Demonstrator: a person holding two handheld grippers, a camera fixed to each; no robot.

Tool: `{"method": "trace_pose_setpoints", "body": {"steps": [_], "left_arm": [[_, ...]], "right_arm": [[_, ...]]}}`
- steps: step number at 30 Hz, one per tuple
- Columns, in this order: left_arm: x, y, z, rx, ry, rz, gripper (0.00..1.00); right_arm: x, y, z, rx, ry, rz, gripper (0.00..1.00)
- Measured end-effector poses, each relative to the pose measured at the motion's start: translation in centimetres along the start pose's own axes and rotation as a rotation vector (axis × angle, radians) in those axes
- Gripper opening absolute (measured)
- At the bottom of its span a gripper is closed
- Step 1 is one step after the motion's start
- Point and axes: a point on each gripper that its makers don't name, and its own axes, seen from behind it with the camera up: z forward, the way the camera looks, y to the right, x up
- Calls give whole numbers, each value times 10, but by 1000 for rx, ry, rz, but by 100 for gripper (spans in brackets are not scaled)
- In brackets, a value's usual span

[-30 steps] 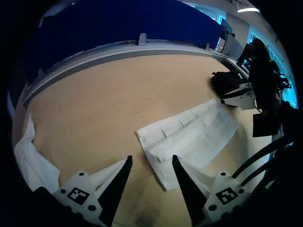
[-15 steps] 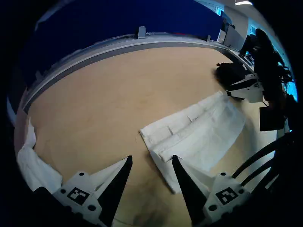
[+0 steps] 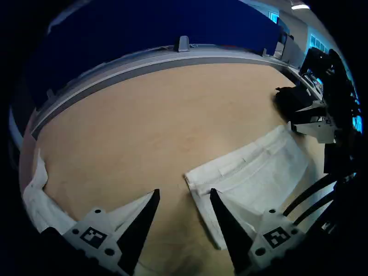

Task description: Fold towel

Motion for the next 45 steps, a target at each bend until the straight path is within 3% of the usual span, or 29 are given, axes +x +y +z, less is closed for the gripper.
{"method": "trace_pose_setpoints", "body": {"steps": [5,12,20,29,35,45], "left_arm": [[5,-3,-12,-12,19,-56,94],[-8,-5,-38,-2,50,-105,94],[-48,1,-75,22,64,-174,94],[-99,5,-110,78,60,-250,94],[-114,6,-121,92,65,-283,94],[-124,-2,-136,124,79,-293,94]], "right_arm": [[-4,-3,-10,20,4,-4,85],[-22,-18,-29,74,3,-51,88],[-59,-30,-49,106,-46,-132,89],[-82,-38,-67,140,-77,-154,89],[-89,-40,-71,152,-89,-163,89],[-101,-37,-70,167,-119,-187,89]]}}
